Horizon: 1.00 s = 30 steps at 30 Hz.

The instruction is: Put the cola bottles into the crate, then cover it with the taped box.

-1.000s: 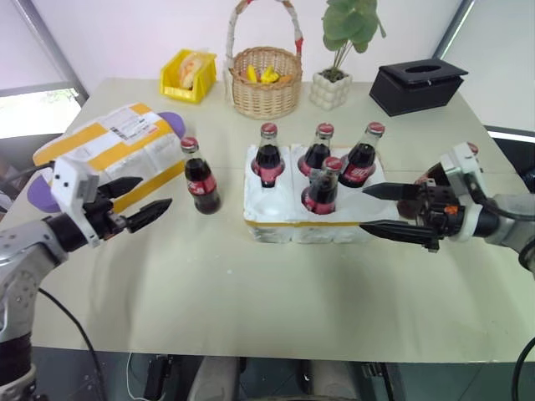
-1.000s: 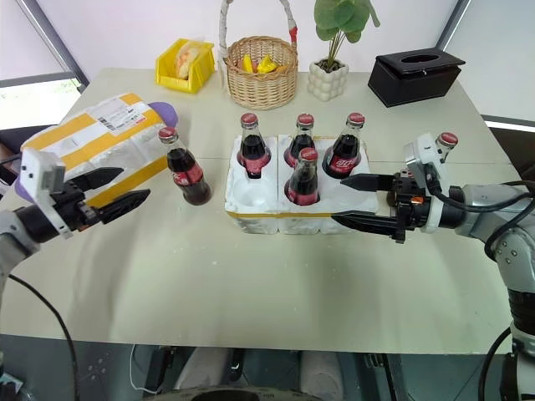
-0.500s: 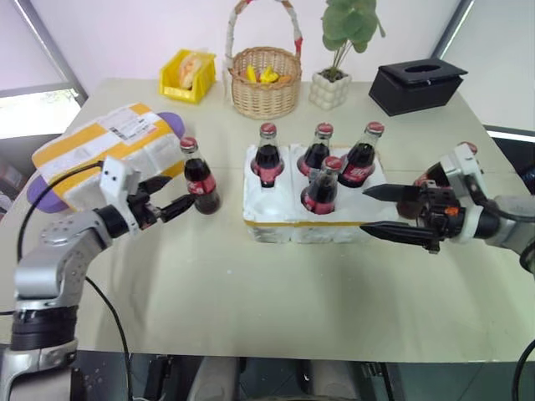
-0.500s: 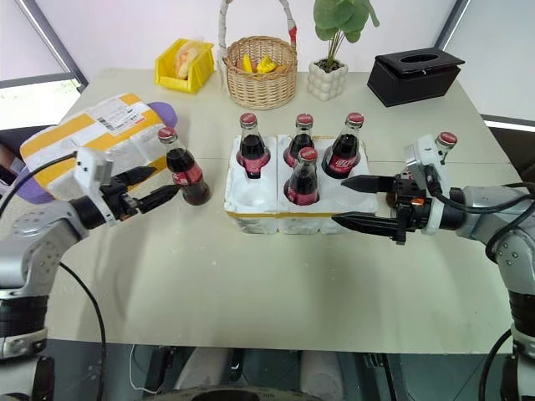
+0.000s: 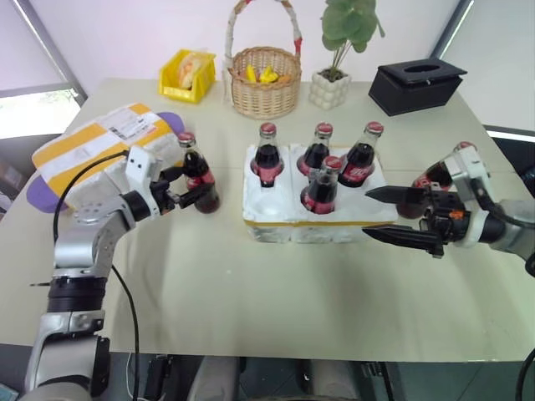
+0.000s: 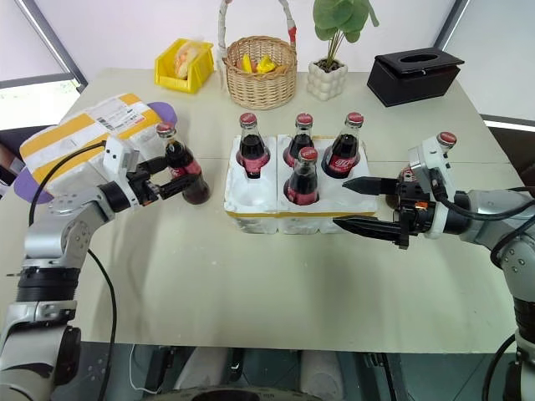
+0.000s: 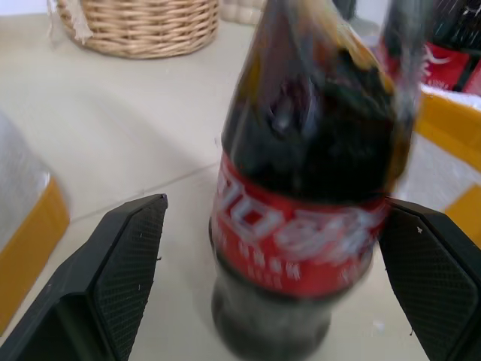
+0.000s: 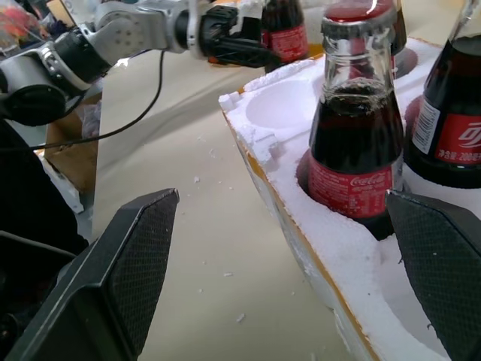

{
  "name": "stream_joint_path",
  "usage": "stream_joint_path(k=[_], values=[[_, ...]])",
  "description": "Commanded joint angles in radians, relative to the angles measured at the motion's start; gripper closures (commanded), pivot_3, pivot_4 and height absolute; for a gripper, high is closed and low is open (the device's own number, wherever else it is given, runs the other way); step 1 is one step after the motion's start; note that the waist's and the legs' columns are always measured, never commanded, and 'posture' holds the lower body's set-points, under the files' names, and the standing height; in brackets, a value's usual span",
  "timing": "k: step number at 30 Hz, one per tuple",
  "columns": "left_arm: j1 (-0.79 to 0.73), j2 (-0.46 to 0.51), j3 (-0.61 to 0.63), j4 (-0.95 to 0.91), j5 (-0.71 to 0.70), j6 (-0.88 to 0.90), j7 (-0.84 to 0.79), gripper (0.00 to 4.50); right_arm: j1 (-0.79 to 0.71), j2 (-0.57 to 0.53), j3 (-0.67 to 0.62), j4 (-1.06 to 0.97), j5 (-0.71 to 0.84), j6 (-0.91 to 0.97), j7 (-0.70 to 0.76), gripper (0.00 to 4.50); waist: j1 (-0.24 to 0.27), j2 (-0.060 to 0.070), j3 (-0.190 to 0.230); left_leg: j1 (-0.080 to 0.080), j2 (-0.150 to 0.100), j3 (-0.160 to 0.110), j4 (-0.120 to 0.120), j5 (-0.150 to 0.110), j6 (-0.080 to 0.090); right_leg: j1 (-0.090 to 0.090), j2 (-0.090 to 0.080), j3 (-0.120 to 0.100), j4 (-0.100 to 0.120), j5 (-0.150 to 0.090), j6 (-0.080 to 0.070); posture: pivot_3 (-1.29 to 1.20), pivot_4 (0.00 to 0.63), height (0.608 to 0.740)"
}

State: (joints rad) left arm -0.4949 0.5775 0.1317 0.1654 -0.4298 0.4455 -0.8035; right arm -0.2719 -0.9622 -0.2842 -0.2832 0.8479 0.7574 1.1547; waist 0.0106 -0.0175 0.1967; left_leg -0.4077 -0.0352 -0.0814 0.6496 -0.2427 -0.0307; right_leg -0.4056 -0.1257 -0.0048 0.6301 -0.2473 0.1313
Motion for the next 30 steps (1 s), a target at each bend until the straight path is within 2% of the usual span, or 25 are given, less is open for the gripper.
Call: stream_joint_path(k=[1, 9, 11, 12, 13, 14, 18, 22, 27, 30], values=[[-0.035, -0.012, -0.002, 0.032, 0.017, -0.035, -0.003, 0.06, 0.005, -0.004, -0.037, -0.031, 0.022, -0.003, -0.003, 0.0, -0.001, 0.0, 0.0, 0.0, 0.0, 0.0, 0.0, 0.0, 0.0, 0.0, 0.0, 0.0, 0.0, 0.0, 0.0, 0.0, 0.15, 0.738], [-0.068, -0.039, 0.005, 0.069, 0.013, -0.034, -0.014, 0.06, 0.014, -0.004, -0.043, -0.034, 0.026, -0.007, -0.008, 0.0, 0.0, 0.0, 0.0, 0.0, 0.0, 0.0, 0.0, 0.0, 0.0, 0.0, 0.0, 0.0, 0.0, 0.0, 0.0, 0.0, 0.15, 0.738], [-0.062, -0.032, 0.005, 0.06, 0.01, -0.031, -0.029, 0.59, 0.016, -0.003, -0.043, -0.035, 0.025, -0.008, -0.008, 0.0, 0.0, 0.0, 0.0, 0.0, 0.0, 0.0, 0.0, 0.0, -0.001, 0.0, 0.0, 0.0, 0.0, 0.0, 0.001, 0.0, 0.15, 0.738], [-0.059, -0.029, 0.005, 0.055, 0.01, -0.03, -0.035, 0.92, 0.016, -0.002, -0.043, -0.035, 0.025, -0.008, -0.009, 0.0, -0.001, 0.0, 0.0, 0.0, 0.0, 0.0, 0.0, 0.0, -0.001, 0.0, 0.0, 0.0, 0.0, 0.0, 0.001, 0.0, 0.15, 0.738], [-0.055, -0.023, 0.008, 0.042, 0.007, -0.023, -0.039, 1.45, 0.017, -0.002, -0.044, -0.035, 0.025, -0.009, -0.01, 0.0, -0.001, 0.0, 0.0, 0.0, 0.0, 0.0, 0.0, 0.0, -0.001, 0.0, 0.0, 0.0, 0.0, 0.0, 0.001, 0.0, 0.15, 0.738], [-0.047, -0.008, 0.012, 0.016, -0.003, -0.004, -0.05, 1.73, 0.019, -0.001, -0.044, -0.036, 0.024, -0.009, -0.01, 0.0, -0.002, 0.0, 0.0, 0.0, 0.0, 0.0, 0.0, 0.0, -0.001, 0.0, 0.0, 0.0, 0.0, 0.0, 0.001, 0.0, 0.15, 0.738], [-0.042, 0.086, 0.046, -0.104, -0.085, 0.118, -0.125, 1.69, 0.022, 0.002, -0.041, -0.034, 0.02, -0.013, -0.01, 0.0, -0.012, -0.001, 0.0, 0.0, 0.0, 0.0, -0.001, 0.0, -0.001, -0.001, 0.0, 0.0, 0.0, 0.0, 0.001, 0.0, 0.15, 0.738], [-0.125, 0.165, 0.071, -0.167, -0.182, 0.239, -0.188, 1.69, 0.02, 0.003, -0.035, -0.024, 0.015, -0.018, -0.005, 0.0, -0.014, -0.001, 0.001, -0.002, 0.0, -0.001, -0.002, 0.0, -0.001, -0.002, 0.0, 0.0, 0.0, 0.0, 0.001, 0.0, 0.15, 0.738], [-0.266, 0.184, 0.057, -0.228, -0.307, 0.382, -0.226, 1.69, 0.014, 0.014, -0.021, -0.019, 0.008, -0.026, -0.008, 0.0, -0.005, -0.002, 0.001, -0.002, 0.0, -0.001, 0.0, 0.0, -0.001, -0.002, 0.0, 0.0, 0.0, 0.0, 0.001, 0.0, 0.15, 0.738], [-0.356, 0.163, 0.03, -0.253, -0.35, 0.432, -0.228, 1.69, 0.02, 0.021, -0.019, -0.026, 0.007, -0.027, -0.012, 0.0, -0.006, -0.002, 0.001, -0.002, 0.0, -0.001, -0.001, 0.0, -0.001, -0.002, 0.0, 0.0, 0.0, 0.0, 0.001, 0.0, 0.15, 0.738]])
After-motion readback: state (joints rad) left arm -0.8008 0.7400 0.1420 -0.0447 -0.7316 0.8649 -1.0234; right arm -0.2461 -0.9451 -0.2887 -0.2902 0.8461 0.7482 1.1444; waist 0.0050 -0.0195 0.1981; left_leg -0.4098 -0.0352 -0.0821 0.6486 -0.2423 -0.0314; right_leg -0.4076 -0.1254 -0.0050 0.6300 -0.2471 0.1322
